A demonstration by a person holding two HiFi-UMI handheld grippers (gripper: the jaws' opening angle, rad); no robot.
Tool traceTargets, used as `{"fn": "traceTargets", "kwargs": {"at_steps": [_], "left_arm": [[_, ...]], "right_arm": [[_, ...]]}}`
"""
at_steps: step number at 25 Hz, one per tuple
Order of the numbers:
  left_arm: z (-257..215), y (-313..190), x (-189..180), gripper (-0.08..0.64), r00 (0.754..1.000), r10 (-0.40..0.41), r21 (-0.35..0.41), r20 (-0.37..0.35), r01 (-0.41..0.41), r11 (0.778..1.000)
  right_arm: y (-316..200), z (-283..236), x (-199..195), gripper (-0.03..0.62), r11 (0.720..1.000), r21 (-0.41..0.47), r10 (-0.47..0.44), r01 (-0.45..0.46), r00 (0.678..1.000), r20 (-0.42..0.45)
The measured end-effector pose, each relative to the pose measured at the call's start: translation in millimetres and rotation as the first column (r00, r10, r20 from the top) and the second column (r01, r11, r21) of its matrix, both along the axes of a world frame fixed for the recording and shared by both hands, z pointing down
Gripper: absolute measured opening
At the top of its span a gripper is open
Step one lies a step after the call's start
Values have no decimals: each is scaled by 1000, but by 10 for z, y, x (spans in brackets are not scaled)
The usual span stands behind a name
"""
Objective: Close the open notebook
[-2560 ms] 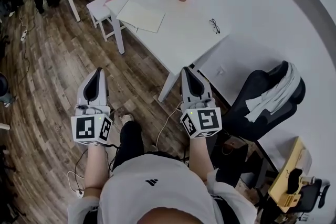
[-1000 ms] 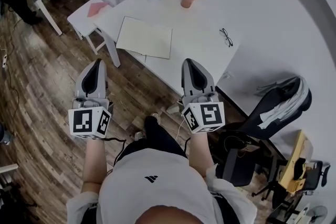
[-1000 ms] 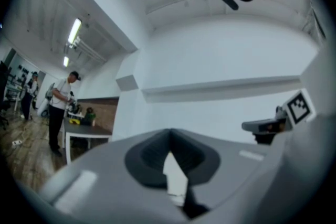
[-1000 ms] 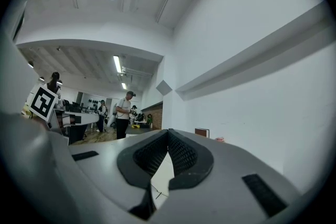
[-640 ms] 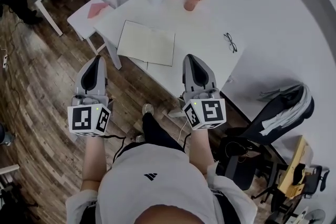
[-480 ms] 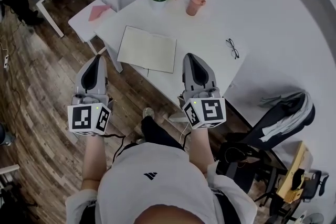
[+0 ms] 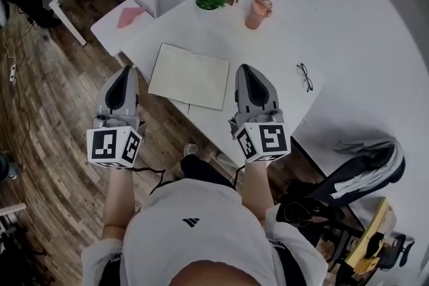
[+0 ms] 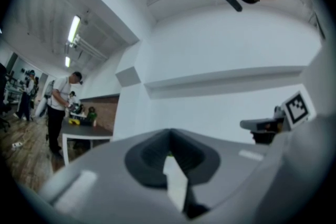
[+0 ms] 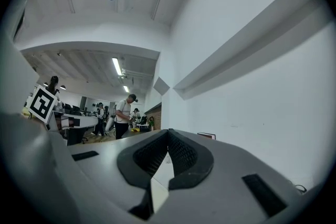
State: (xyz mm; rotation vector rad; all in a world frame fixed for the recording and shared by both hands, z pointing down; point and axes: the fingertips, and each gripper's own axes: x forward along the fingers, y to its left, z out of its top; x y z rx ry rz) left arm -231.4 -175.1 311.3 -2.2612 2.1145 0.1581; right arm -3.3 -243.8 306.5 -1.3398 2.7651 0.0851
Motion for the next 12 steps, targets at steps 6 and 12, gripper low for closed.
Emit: {"fn": "traceTargets", "kwargs": {"at_steps": [6, 12], "left_arm": [[199, -219, -52, 9, 1000, -15, -57, -22, 14, 998], [615, -460, -48, 11, 998, 1, -167, -62, -12, 986]], "right_arm": [[-256, 115, -49, -2, 999, -23, -23, 23, 1000, 4], [-486, 222, -91, -2, 998, -41, -48, 48, 999, -3]]}}
